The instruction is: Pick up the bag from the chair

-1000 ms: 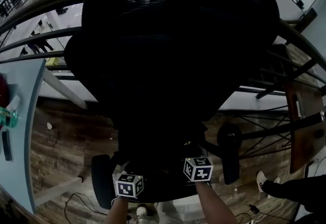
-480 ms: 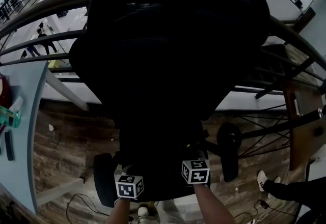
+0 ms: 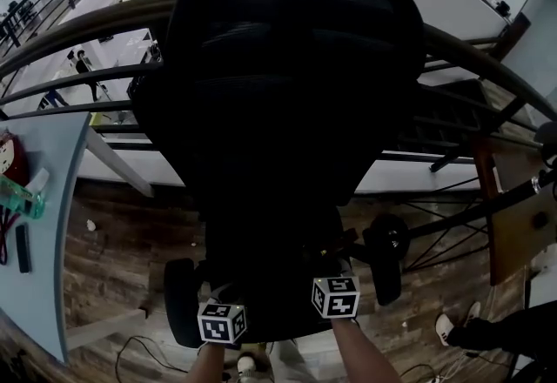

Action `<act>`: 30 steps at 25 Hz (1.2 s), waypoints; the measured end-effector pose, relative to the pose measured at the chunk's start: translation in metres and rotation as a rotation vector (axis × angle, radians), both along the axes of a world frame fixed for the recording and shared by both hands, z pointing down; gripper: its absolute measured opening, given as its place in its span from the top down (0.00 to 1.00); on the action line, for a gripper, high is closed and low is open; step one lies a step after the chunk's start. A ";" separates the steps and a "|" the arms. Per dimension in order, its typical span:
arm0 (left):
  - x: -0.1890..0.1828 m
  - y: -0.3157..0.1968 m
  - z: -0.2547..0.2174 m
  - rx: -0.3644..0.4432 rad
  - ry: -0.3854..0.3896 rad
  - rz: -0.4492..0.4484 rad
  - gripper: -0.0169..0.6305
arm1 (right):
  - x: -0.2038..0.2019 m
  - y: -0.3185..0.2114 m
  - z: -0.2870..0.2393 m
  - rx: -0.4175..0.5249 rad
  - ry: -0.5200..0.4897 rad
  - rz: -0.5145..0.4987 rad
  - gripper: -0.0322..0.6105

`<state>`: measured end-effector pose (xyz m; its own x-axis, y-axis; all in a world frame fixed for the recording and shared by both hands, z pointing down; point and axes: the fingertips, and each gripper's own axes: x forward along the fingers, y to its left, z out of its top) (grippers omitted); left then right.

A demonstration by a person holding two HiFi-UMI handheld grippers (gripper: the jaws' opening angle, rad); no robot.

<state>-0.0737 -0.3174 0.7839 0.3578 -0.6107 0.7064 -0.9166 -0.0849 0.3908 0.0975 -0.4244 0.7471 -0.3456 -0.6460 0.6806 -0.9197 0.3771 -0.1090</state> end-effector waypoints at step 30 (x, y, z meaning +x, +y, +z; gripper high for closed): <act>-0.006 0.103 -0.190 0.265 0.040 -0.046 0.95 | 0.007 0.140 -0.195 0.230 -0.098 0.019 0.91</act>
